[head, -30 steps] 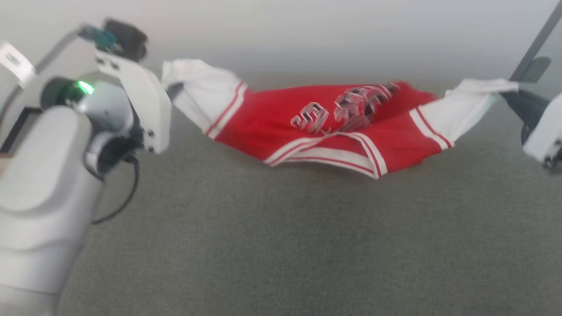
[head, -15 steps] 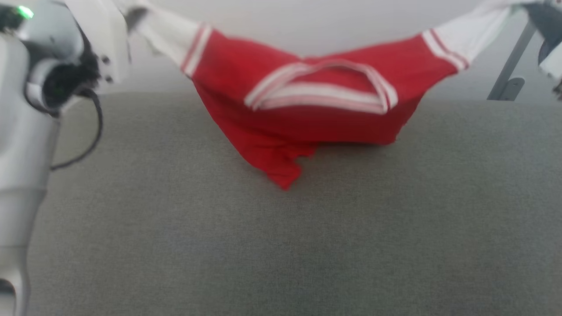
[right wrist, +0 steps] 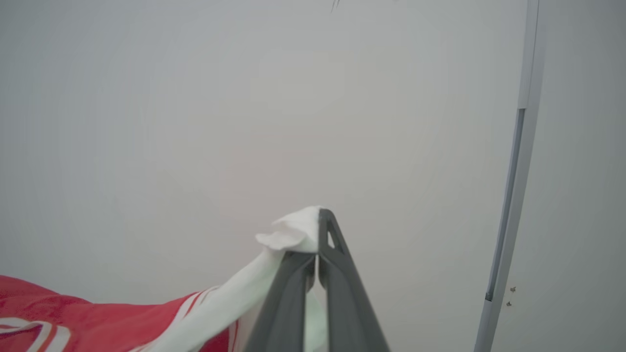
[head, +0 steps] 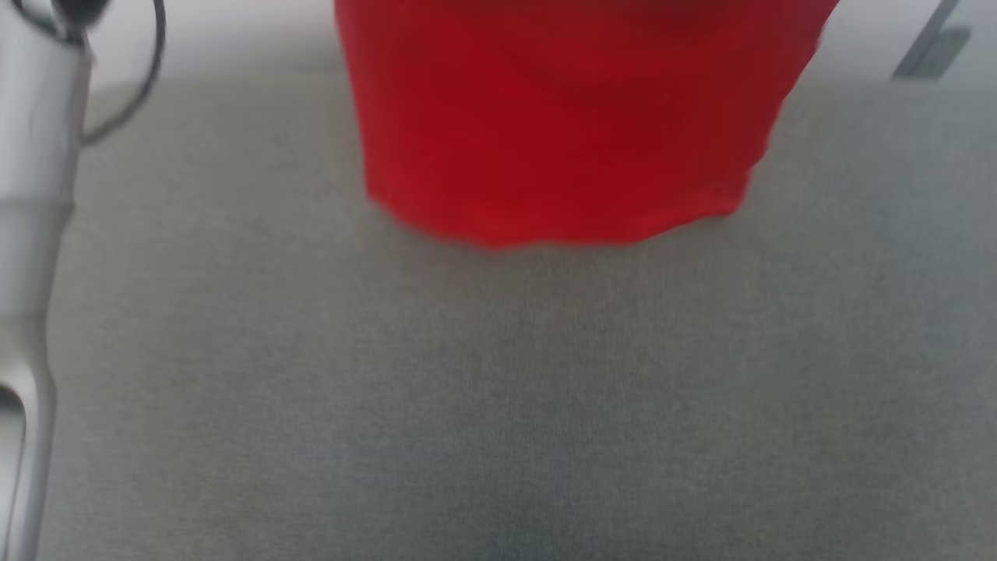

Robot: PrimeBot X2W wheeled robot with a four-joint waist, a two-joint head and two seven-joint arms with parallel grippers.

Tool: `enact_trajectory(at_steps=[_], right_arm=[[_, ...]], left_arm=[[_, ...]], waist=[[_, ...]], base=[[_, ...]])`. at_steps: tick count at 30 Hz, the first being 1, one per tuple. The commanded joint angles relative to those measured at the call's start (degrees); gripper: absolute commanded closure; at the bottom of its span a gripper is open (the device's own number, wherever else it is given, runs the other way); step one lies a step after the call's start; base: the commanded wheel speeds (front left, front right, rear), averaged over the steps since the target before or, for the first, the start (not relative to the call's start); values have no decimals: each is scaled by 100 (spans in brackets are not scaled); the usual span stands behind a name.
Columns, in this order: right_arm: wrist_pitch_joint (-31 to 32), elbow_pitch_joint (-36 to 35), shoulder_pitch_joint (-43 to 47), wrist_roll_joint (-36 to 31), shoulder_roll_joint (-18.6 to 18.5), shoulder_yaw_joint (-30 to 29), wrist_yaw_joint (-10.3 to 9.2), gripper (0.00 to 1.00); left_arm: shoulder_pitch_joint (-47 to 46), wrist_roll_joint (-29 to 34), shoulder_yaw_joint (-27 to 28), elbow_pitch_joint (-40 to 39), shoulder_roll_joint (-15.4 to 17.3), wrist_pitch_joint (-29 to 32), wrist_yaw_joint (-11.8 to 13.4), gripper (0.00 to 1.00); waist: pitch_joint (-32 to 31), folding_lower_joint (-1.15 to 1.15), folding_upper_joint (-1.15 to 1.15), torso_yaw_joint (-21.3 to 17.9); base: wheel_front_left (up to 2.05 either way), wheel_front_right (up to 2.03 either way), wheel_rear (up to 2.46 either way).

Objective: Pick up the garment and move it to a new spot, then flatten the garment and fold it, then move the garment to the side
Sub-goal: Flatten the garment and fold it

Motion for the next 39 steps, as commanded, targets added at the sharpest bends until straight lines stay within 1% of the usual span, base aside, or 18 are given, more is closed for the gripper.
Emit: enact_trajectory(at_steps=[1,2,4,9,12,13,15,17,21,25,26,28,29,31,33,34,39], right_arm=[[-268,129,-207,-51,-34,73,0,100],[-809,329,-539,-212,-136,180,0,100],[-1379,549,-839,-356,-222,302,0,100],[-2739,1208,-1542,-800,-473,501,-1,100],[-3093,1495,-1865,-1090,-592,560,-1,100],[-3093,1495,-1865,-1090,-592,560,-1,100],[-3150,1662,-1898,-1245,-628,711,-1,100],[-3173,1775,-1833,-1284,-686,846,-1,100],[-3169,2058,-1378,-895,-720,1188,-2,100],[-3118,2147,-741,-272,-779,1715,-3,100],[-3068,2116,-540,-136,-858,1866,-3,100],[-2890,1974,-117,333,-909,2133,-3,100],[-2795,1884,82,500,-998,2244,-4,100],[-2520,1597,568,1030,-1080,2507,-4,100],[-2271,1316,1025,1347,-1316,2712,-4,100],[-2177,1165,1247,1558,-1358,2770,-5,100],[-1740,439,2339,2131,-1765,3034,-4,100]], left_arm=[[-246,161,-14,104,-50,-203,29,100],[-563,236,9,325,-169,-547,104,100],[-881,373,-18,530,-274,-931,118,100],[-1586,606,16,1004,-496,-1965,245,100],[-1862,786,-14,1226,-570,-2664,278,100],[-1862,786,-14,1226,-570,-2664,278,100],[-1898,826,-59,1429,-632,-3000,234,100],[-1816,801,-100,1658,-708,-3201,137,100],[-1445,694,-197,2152,-857,-3283,-52,100],[-834,549,-303,2576,-979,-3079,-211,100],[-662,522,-333,2649,-1004,-3037,-236,100],[-335,440,-382,2774,-1032,-2897,-286,100],[-137,385,-415,2832,-1055,-2798,-319,100],[247,320,-475,2911,-1061,-2608,-364,100],[636,261,-536,2922,-1011,-2446,-386,100],[848,202,-560,2902,-998,-2369,-402,100],[1879,-44,-657,2596,-795,-1984,-421,100]], waist=[[545,0,0,-100],[813,0,0,-117],[1038,0,0,-125],[1498,0,0,-81],[1677,0,0,-20],[1677,0,0,-20],[1747,0,0,34],[1777,0,0,96],[1706,0,0,185],[1486,0,0,247],[1410,0,0,266],[1242,0,0,283],[1149,0,0,289],[953,0,0,304],[747,0,0,306],[647,0,0,308],[203,0,0,324]], base=[[0,0,0],[0,0,0],[0,0,0],[0,0,0],[0,0,0],[0,0,0],[0,0,0],[0,0,0],[0,0,0],[0,0,0],[0,0,0],[0,0,0],[0,0,0],[0,0,0],[0,0,0],[0,0,0],[0,0,0]])
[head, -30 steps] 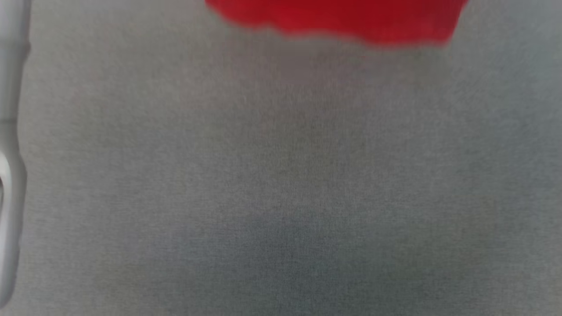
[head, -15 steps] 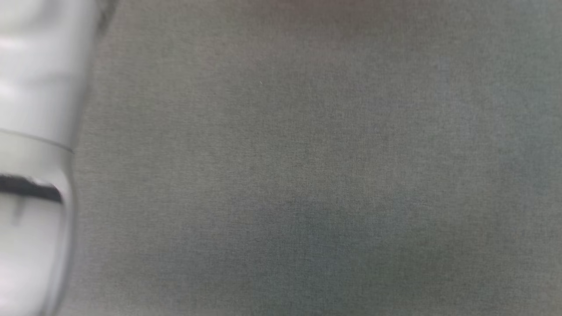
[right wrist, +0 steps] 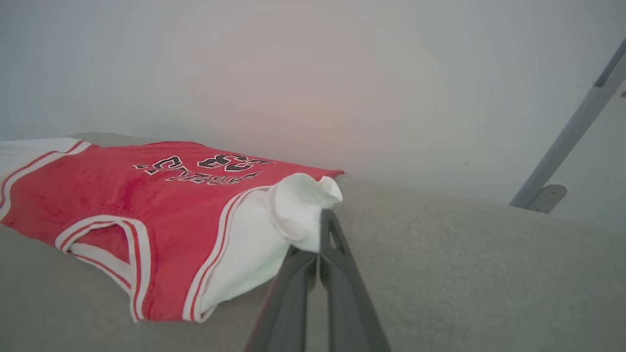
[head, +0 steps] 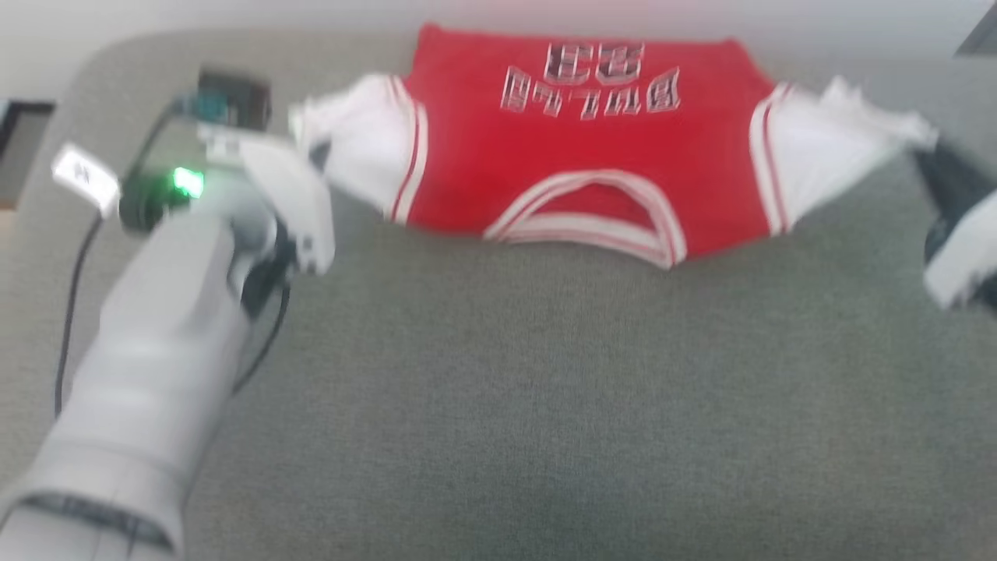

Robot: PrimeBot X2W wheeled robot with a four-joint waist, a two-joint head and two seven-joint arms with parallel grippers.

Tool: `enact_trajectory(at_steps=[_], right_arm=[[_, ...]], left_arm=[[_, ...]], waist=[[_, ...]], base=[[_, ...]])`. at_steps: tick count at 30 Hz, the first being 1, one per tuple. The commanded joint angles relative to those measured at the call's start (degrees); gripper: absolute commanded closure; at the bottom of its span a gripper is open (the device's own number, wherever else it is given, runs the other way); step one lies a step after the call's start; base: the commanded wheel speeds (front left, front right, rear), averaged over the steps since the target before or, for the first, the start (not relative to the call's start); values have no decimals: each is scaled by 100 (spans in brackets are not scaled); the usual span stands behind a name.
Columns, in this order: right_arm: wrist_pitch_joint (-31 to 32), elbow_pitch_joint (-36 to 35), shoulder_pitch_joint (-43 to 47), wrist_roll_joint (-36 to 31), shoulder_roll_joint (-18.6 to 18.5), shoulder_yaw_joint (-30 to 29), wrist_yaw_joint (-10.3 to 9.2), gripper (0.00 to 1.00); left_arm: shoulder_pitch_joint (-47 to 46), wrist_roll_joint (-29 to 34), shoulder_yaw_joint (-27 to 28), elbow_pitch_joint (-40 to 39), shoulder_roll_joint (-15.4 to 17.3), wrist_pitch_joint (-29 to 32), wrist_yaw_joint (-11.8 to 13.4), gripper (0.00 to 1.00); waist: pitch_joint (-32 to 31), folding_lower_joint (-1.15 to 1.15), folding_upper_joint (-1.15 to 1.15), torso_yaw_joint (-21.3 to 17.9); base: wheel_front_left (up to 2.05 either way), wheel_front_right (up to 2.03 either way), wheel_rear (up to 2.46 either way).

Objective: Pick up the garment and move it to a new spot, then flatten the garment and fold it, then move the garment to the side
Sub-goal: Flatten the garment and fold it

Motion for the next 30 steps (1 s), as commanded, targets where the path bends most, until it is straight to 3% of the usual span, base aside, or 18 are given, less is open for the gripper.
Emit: enact_trajectory(at_steps=[1,6,9,17,18,23,26,30], right_arm=[[139,-219,372,134,-130,68,-8,100],[461,-798,1365,402,-487,53,-8,100],[650,-1120,1952,497,-678,19,-8,100],[1291,-2052,3254,689,-1120,-242,-9,100],[1291,-2052,3254,689,-1120,-242,-9,100],[1674,-2639,4059,845,-1427,-489,-9,100],[1887,-2960,4585,1014,-1550,-670,-8,100],[2121,-3256,5184,1095,-1621,-929,-8,100]], left_arm=[[355,-64,-42,-186,137,117,-7,100],[1465,-346,-61,-1084,542,532,-10,100],[2214,-500,13,-1881,816,851,190,100],[4228,-986,353,-4890,1632,1858,1282,100],[4228,-986,353,-4890,1632,1858,1282,100],[5300,-1058,533,-6505,2005,2327,2117,100],[5816,-983,646,-7104,2177,2407,2555,100],[6215,-956,742,-7454,2252,2341,2814,100]], waist=[[-325,0,0,21],[-605,0,0,35],[-686,0,0,50],[-681,0,0,56],[-681,0,0,56],[-573,0,0,69],[-496,0,0,77],[-383,0,0,98]], base=[[0,0,0],[0,0,0],[0,0,0],[0,0,0],[0,0,0],[0,0,0],[0,0,0],[0,0,0]])
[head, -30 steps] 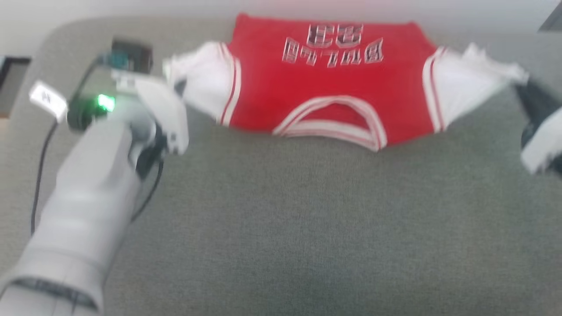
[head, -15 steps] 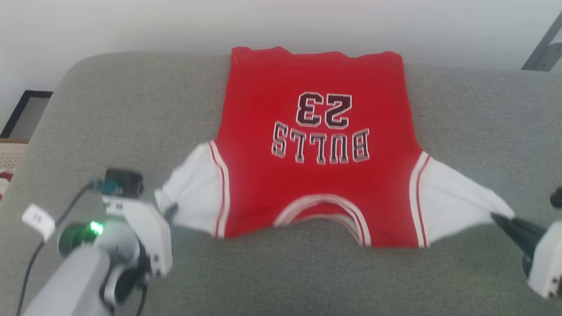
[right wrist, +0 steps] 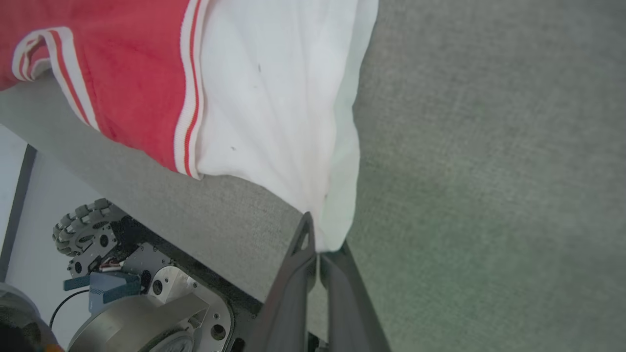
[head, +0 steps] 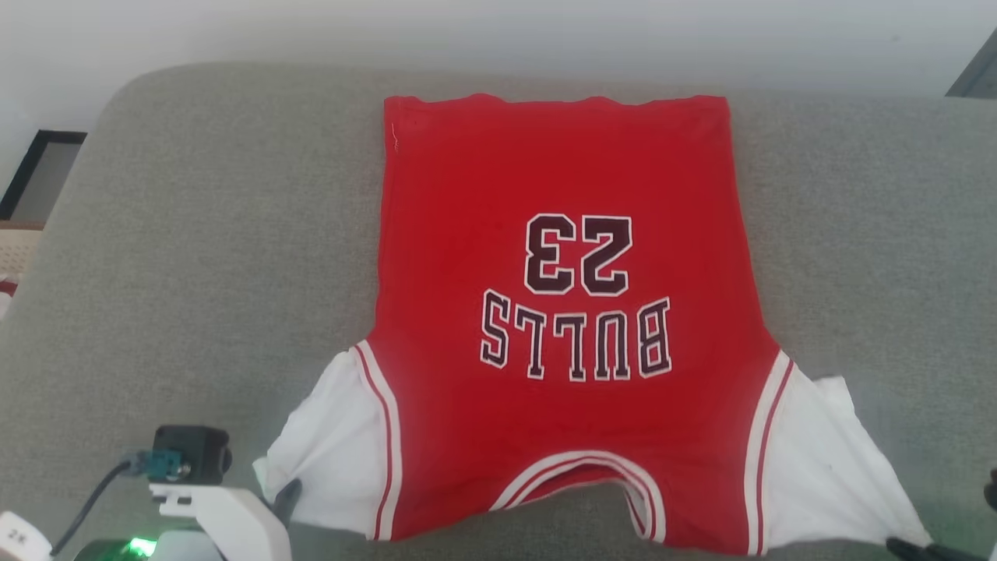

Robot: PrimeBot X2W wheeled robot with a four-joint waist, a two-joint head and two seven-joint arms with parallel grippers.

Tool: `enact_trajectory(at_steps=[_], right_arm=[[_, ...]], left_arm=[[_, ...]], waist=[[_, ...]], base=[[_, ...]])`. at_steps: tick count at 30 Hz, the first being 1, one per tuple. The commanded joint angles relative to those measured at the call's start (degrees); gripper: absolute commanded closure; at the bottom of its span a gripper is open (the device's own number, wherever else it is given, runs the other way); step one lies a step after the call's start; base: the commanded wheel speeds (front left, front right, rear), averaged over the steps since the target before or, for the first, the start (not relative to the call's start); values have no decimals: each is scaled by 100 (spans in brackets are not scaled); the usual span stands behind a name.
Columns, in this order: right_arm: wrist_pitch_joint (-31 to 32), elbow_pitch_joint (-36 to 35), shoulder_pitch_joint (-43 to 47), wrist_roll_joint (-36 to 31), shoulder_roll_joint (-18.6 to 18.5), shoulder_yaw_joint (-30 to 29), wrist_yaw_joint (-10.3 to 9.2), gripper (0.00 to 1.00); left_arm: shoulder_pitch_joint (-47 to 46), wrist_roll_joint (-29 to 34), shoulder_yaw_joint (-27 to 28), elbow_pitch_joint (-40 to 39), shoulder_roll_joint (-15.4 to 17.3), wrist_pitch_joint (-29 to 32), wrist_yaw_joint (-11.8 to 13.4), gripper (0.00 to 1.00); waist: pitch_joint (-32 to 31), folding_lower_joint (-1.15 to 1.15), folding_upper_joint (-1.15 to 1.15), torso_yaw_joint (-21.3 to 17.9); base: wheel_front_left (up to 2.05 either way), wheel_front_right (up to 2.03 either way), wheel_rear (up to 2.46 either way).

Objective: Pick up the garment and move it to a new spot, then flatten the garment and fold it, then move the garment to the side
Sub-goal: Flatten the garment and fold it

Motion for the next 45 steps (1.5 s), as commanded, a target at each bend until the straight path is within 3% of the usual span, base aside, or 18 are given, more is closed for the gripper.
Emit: enact_trajectory(at_steps=[1,5,10,11,13,16,19,24,25,28,35,45], right_arm=[[24,-68,99,-29,18,-58,-8,100],[75,-34,269,-267,272,-257,-8,100],[247,498,-58,-1008,747,-243,-8,100],[314,629,-148,-1128,862,-228,-12,60],[438,752,-304,-1297,1085,-136,-11,0],[578,723,-459,-1366,1216,-168,-13,0],[623,405,-431,-1305,1069,-442,-17,0],[551,-353,-444,-1219,948,-1315,-8,0],[474,-581,-655,-1343,997,-1690,-6,0],[431,-661,-1115,-1625,1159,-1964,-5,0],[179,186,-2773,-2043,1520,-1893,-5,0],[670,2794,-5382,-2473,1490,-1002,-5,0]], left_arm=[[84,74,24,-14,38,-51,36,100],[138,94,-29,102,-80,-197,-2,100],[-126,224,-207,392,-291,-416,-110,100],[-180,271,-261,458,-331,-446,-149,100],[-323,353,-320,574,-411,-553,-188,100],[-468,455,-412,713,-523,-699,-281,100],[-568,480,-502,836,-603,-790,-354,100],[-730,650,-630,928,-717,-981,-432,100],[-804,740,-682,944,-774,-1094,-449,100],[-931,859,-812,1013,-920,-1292,-526,100],[-1306,1124,-1115,1263,-1283,-1645,-701,100],[-1792,1250,-1507,1676,-1864,-1957,-941,100]], waist=[[42,0,0,10],[130,0,0,12],[235,0,0,17],[250,0,0,21],[269,0,0,28],[281,0,0,56],[292,0,0,113],[393,0,0,226],[475,0,0,299],[619,0,0,440],[970,0,0,855],[1539,0,0,1620]], base=[[0,0,0],[0,0,0],[0,0,0],[0,0,0],[0,0,0],[0,0,0],[0,0,0],[0,0,0],[0,0,0],[0,0,0],[0,0,0],[0,0,0]])
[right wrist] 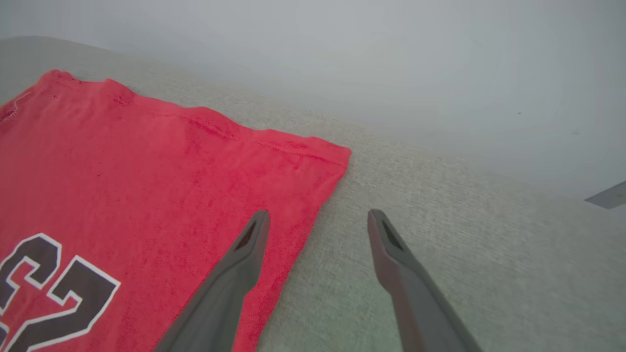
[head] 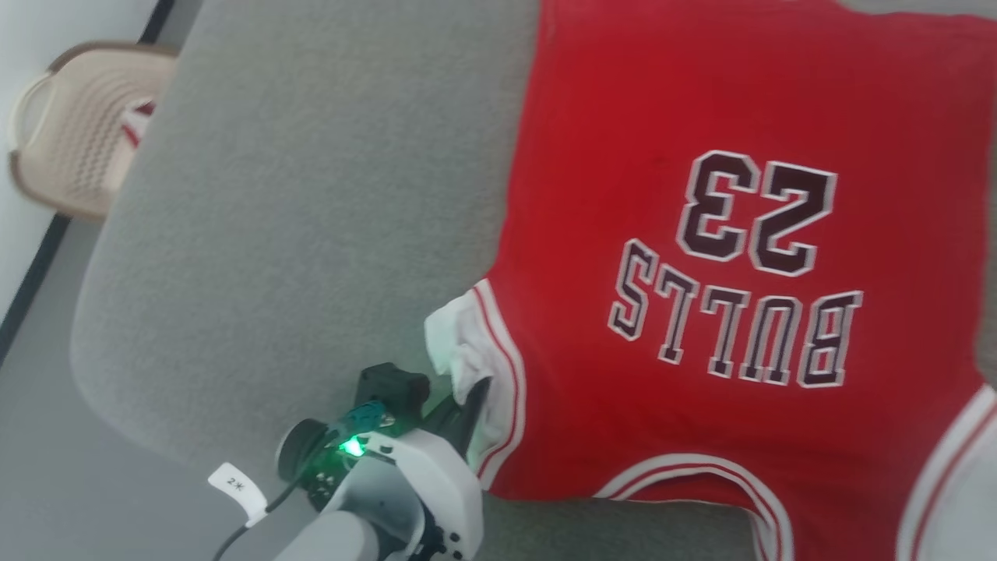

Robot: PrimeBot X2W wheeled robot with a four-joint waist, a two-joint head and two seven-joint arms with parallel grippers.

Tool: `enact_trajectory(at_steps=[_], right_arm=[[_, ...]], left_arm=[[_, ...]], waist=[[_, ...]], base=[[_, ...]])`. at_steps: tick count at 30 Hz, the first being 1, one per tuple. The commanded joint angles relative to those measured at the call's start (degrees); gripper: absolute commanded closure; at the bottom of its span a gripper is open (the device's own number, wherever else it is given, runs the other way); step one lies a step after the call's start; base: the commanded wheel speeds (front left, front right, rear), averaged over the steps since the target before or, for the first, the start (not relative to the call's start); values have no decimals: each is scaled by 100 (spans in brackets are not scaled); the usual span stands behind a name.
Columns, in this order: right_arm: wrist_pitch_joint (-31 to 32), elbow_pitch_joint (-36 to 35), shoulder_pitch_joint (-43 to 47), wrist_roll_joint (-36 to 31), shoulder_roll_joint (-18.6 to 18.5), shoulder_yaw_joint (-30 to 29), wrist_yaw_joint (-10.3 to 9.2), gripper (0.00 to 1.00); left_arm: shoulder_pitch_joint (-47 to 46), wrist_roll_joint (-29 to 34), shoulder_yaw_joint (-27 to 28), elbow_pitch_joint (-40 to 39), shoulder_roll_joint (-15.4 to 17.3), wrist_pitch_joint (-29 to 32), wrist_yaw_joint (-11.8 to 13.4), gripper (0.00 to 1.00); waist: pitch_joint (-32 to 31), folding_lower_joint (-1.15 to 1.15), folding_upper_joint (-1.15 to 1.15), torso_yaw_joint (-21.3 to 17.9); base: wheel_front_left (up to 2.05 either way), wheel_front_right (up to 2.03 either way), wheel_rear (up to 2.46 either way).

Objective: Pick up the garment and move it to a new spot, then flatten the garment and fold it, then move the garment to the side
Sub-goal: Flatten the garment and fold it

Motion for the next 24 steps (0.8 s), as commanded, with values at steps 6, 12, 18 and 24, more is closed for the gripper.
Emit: enact_trajectory(at_steps=[6,12,18,24], right_arm=[[648,1522,-1150,-81,22,316,-1,0],[1512,2574,-1675,-300,131,618,-1,0],[2249,2960,-1758,-473,10,1023,-2,100],[1968,2392,-1523,-244,-240,1390,-5,100]], left_arm=[[-220,14,-156,243,-267,-175,-140,100],[-289,-58,-215,425,-384,-290,-245,100],[-300,-105,-180,579,-391,-376,-251,100],[-247,-200,-52,714,-308,-470,-296,100]], waist=[[464,0,0,608],[589,0,0,790],[582,0,0,757],[355,0,0,505]], base=[[0,0,0],[0,0,0],[0,0,0],[0,0,0]])
